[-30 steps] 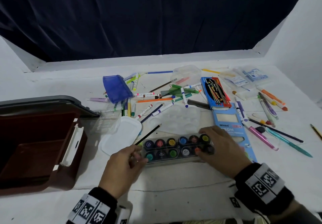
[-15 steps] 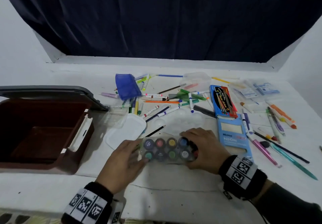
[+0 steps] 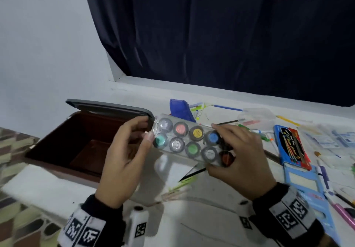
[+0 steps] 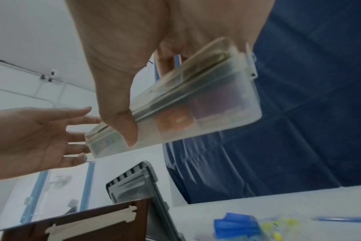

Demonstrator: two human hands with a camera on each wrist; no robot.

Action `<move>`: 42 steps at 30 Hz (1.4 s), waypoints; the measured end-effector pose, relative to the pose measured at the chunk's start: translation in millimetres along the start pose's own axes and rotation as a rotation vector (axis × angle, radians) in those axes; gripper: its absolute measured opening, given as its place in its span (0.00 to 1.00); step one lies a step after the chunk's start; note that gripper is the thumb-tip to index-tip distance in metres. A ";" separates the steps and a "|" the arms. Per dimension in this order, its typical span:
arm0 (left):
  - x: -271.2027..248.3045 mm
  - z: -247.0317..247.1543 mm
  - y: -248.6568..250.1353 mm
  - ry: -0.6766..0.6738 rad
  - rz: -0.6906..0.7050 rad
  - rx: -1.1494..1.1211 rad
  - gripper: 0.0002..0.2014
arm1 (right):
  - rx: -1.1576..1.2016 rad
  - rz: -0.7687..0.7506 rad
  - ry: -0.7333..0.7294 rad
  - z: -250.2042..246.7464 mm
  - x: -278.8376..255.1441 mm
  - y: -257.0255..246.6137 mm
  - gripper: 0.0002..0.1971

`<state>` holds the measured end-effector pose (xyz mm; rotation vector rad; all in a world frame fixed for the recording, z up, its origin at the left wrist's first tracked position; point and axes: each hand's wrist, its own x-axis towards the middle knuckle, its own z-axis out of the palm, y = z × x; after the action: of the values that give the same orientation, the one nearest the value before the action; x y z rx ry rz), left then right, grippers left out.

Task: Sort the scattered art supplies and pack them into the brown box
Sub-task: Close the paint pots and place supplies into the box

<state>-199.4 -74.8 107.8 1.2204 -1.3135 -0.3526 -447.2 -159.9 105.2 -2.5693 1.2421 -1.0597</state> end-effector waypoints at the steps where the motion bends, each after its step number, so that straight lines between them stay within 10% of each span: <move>1: 4.3 -12.7 -0.9 0.012 -0.011 -0.005 0.18 | 0.011 -0.020 0.012 6.4 8.3 -10.1 0.42; 9: 26.8 -131.6 -37.3 0.041 -0.126 -0.024 0.12 | 0.024 -0.134 -0.114 72.1 77.1 -96.8 0.39; 18: 61.6 -241.3 -124.2 -0.239 -0.162 0.295 0.18 | -0.205 -0.156 -0.360 151.5 129.7 -162.4 0.31; 28: 72.9 -249.4 -167.9 -0.432 0.037 0.570 0.18 | -0.530 -0.169 -0.741 179.5 143.3 -174.1 0.35; 42: 69.4 -248.7 -167.7 -0.405 0.007 0.646 0.19 | -0.579 -0.215 -0.878 206.0 128.6 -167.4 0.39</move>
<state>104.5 -78.2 58.8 1.7388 -1.8662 -0.1730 -154.0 -183.1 81.4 -3.0145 1.1065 0.5249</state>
